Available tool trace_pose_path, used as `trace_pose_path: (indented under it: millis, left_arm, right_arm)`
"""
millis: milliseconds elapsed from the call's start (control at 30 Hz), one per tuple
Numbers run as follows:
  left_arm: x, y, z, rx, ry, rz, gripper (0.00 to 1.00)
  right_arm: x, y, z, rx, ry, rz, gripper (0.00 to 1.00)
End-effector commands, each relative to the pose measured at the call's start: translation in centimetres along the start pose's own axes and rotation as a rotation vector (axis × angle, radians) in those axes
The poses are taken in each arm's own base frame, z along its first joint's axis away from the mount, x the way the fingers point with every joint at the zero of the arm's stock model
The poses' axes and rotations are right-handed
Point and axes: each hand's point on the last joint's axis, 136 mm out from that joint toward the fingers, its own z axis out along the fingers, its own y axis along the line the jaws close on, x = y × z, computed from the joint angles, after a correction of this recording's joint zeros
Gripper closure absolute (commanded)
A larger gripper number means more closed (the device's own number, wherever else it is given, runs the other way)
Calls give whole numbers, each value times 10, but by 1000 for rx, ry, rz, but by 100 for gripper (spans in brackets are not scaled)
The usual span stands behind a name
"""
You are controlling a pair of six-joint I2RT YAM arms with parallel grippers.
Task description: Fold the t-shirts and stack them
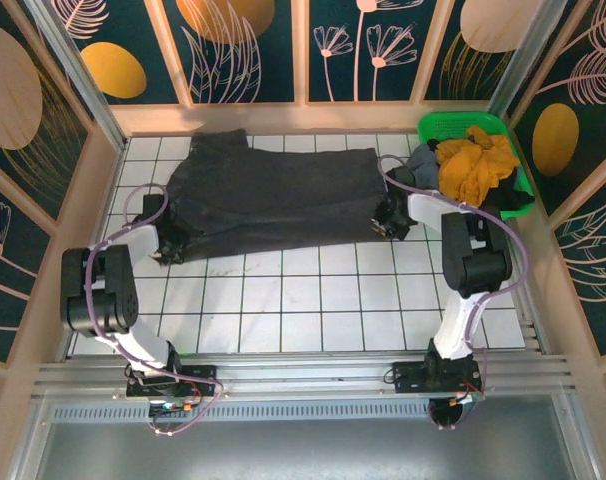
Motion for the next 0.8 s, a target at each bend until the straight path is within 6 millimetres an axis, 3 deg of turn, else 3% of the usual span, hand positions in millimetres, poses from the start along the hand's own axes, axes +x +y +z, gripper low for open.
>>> trace_pose_path:
  millis: [0,167,267,367,467,567,633,767]
  left_arm:
    - [37,73,-2,-196,59,-66,70]
    - [63,103,-19,-203,75,-132,70]
    - [57,105,-33,-194,33,-144,68]
    - [38,89,-51,-161,-24,-141,59]
    - [22,68,-68,-107,-54,-140,50]
    - [27,44,-77,-31,-11,-144,45]
    - [44,27,-76,24,56,-158,42]
    - [79,1,-75,133,164,-233,38]
  right_arm:
    - [46,-65,3,210,105,14,77]
    - [82,-97,-23,245,114,46,76]
    - [94,-104,-43,226,72,61,75]
    - [87,-91,-61,163,-12,39,68]
    - [69,-53,-79,54,-85,-35,60]
    - [64,11,-97,-148,-98,-165,56]
    - [78,61,-108,-354,-56,-259,53]
    - [105,112,-116,-560,47,-319,51]
